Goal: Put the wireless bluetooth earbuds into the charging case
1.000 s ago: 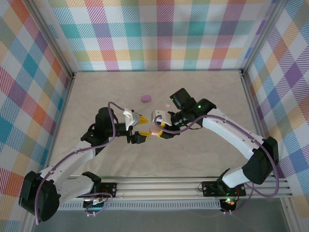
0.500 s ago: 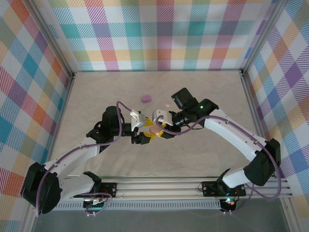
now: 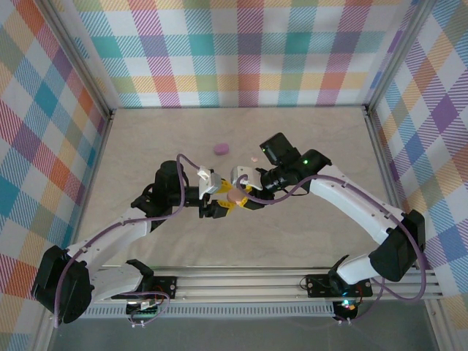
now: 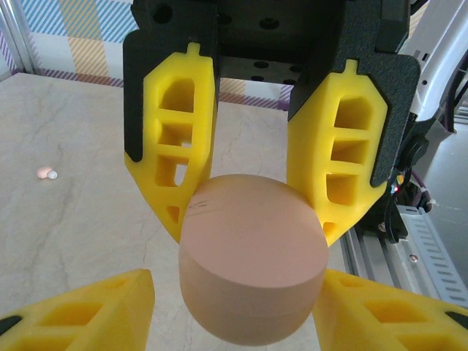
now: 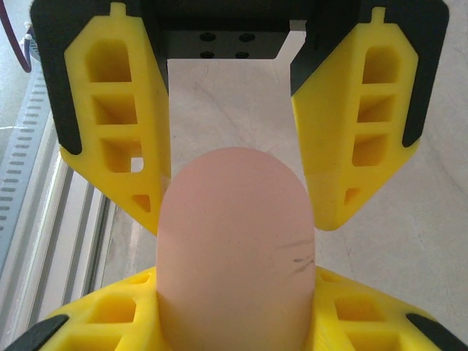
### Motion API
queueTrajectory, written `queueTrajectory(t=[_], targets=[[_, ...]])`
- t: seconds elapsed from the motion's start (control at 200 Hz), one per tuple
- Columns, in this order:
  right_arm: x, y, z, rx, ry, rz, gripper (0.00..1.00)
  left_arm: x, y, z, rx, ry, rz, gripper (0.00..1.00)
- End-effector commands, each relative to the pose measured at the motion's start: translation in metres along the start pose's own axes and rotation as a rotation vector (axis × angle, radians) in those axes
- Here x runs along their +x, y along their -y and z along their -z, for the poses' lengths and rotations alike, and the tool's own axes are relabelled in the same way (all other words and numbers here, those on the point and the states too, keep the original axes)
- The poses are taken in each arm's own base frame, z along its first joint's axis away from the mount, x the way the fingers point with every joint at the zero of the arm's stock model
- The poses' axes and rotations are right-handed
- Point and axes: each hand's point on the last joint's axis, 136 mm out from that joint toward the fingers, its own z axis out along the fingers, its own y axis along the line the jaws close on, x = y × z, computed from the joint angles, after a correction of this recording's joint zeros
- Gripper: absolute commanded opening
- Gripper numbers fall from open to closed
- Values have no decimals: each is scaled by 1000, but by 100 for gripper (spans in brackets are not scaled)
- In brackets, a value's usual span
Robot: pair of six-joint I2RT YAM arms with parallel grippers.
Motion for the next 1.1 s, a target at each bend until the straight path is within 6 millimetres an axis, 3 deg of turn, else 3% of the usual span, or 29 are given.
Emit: queueTrajectory(t=[0.0, 0.34, 0.635, 0.81, 0.97, 1.015, 1.095], targets=[[-5, -10, 2, -41, 32, 19, 19, -18, 8, 0, 37, 34, -47, 58], [-4, -9, 1, -39, 28, 23, 19, -19, 9, 0, 35, 36, -50, 62], [-2, -7, -1, -35, 22, 19, 19, -19, 11, 1, 44, 37, -44, 54], [-3, -6, -1, -30, 24, 17, 20, -17, 11, 1, 42, 36, -43, 43], [-4, -2, -2, -4, 36, 8, 36, -17, 11, 2, 36, 35, -39, 31], [-6, 1, -1, 13, 44, 8, 46, -15, 11, 2, 27, 33, -34, 29], [-11, 2, 3, 40, 69, 14, 50, -14, 10, 4, 9, 38, -30, 28]])
